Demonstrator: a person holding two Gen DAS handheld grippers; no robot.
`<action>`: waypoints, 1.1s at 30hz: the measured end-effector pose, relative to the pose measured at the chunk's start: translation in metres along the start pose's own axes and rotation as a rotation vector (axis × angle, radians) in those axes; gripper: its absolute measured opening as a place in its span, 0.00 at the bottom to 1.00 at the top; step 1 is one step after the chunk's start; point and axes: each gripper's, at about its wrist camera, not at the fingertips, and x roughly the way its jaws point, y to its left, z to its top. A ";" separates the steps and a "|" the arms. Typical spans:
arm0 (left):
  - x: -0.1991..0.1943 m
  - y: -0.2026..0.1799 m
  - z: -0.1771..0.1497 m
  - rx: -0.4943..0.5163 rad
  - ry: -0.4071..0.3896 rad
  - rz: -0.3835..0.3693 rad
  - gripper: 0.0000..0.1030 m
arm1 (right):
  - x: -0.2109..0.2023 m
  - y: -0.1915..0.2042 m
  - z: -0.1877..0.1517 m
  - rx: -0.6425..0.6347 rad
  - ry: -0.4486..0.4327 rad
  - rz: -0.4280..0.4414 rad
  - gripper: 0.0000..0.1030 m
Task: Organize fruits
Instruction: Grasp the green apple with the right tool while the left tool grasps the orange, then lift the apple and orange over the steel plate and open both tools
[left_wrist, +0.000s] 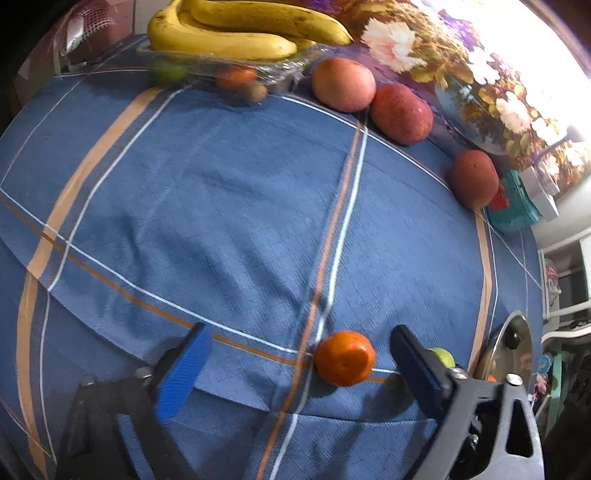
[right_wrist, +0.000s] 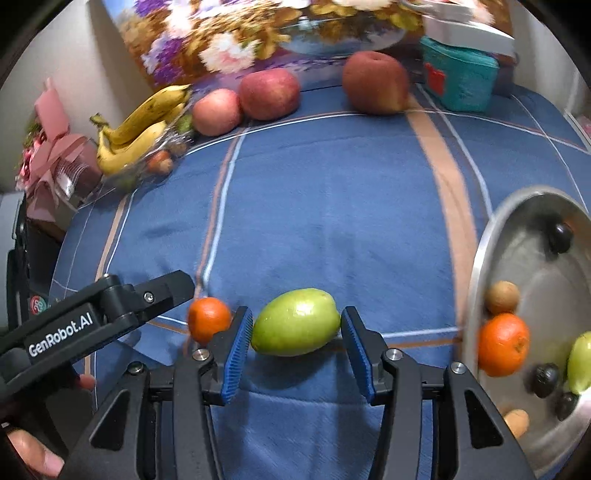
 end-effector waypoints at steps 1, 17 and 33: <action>0.001 -0.002 -0.001 0.007 0.006 -0.002 0.84 | -0.002 -0.003 -0.001 0.005 -0.001 -0.006 0.50; 0.005 -0.021 -0.009 0.048 0.031 -0.056 0.37 | -0.012 -0.008 -0.004 0.016 -0.010 0.001 0.32; 0.002 -0.008 -0.008 0.000 0.026 -0.062 0.37 | 0.011 -0.015 -0.009 0.036 0.062 -0.045 0.53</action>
